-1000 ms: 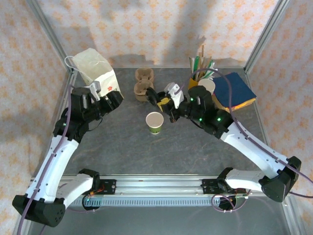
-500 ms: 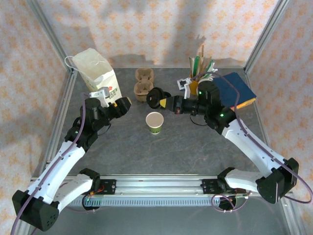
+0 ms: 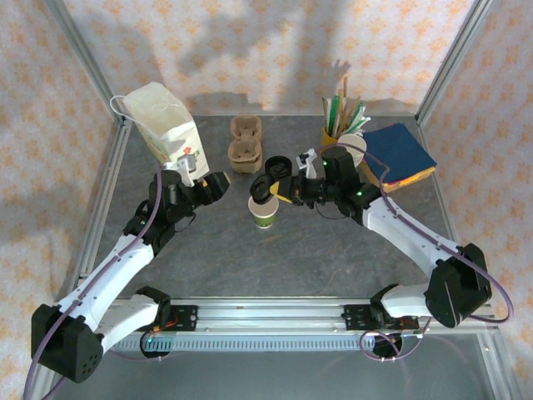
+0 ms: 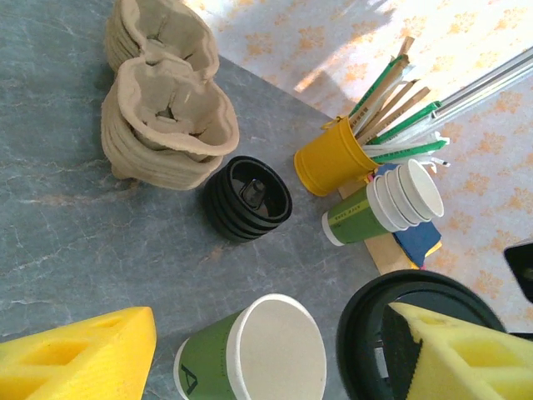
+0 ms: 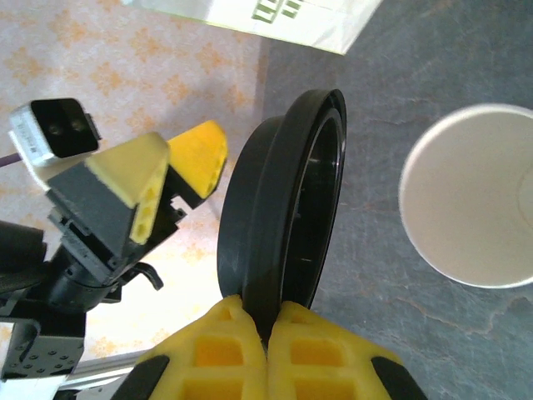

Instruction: Pack the takeout coffee

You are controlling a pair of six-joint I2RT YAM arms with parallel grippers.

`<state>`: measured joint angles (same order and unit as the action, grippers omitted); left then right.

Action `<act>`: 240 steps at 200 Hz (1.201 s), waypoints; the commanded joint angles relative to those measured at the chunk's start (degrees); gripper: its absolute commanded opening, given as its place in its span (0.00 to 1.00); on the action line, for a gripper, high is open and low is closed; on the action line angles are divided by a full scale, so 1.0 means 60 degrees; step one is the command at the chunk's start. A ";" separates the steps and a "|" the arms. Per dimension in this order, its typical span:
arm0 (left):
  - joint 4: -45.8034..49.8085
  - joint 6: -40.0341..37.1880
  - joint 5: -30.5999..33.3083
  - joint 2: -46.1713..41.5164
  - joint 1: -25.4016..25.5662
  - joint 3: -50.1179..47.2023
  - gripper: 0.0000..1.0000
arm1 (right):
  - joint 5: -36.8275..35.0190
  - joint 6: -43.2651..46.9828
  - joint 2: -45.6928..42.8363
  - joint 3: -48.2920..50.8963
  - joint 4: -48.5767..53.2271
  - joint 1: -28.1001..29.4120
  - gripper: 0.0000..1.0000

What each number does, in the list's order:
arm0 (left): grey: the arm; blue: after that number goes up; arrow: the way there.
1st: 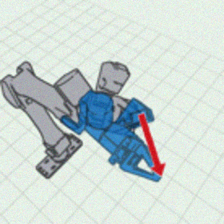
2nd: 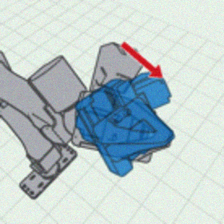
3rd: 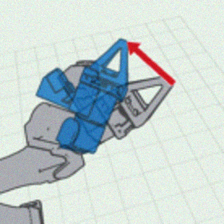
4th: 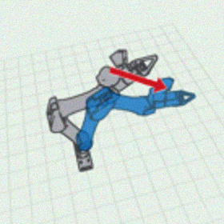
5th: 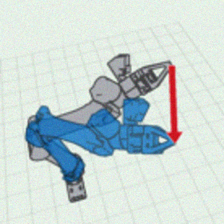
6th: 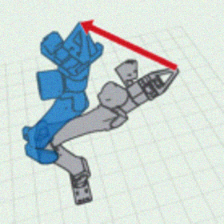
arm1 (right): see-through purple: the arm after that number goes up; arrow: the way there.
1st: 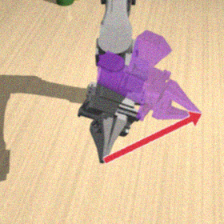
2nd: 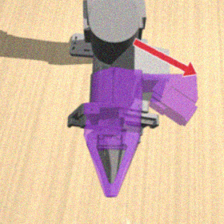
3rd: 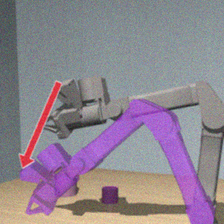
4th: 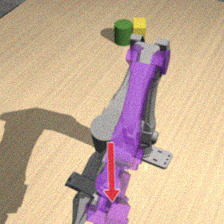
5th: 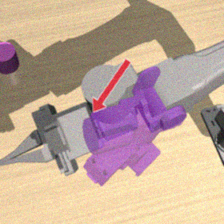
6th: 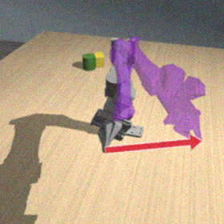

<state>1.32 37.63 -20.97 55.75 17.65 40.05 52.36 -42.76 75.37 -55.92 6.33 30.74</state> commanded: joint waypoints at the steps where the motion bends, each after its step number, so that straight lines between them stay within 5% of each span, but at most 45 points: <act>1: -0.0684 0.0122 -0.0169 -0.0161 0.0047 -0.0201 0.73 | -0.0014 -0.0292 0.0021 0.0288 -0.0307 -0.0055 0.00; 177: -0.0627 0.0218 -0.0210 -0.0136 0.0047 -0.0355 0.73 | -0.0087 -0.1350 0.0588 0.1745 -0.2217 -0.0260 0.01; 240: -0.0558 0.0218 -0.0214 -0.0224 0.0047 -0.0327 0.74 | -0.0221 -0.1181 0.0783 0.1747 -0.2097 -0.0260 0.12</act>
<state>-0.95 38.98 -22.04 55.48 17.65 38.41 51.88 -50.37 79.57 -46.04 -4.99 29.41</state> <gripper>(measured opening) 0.737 0.106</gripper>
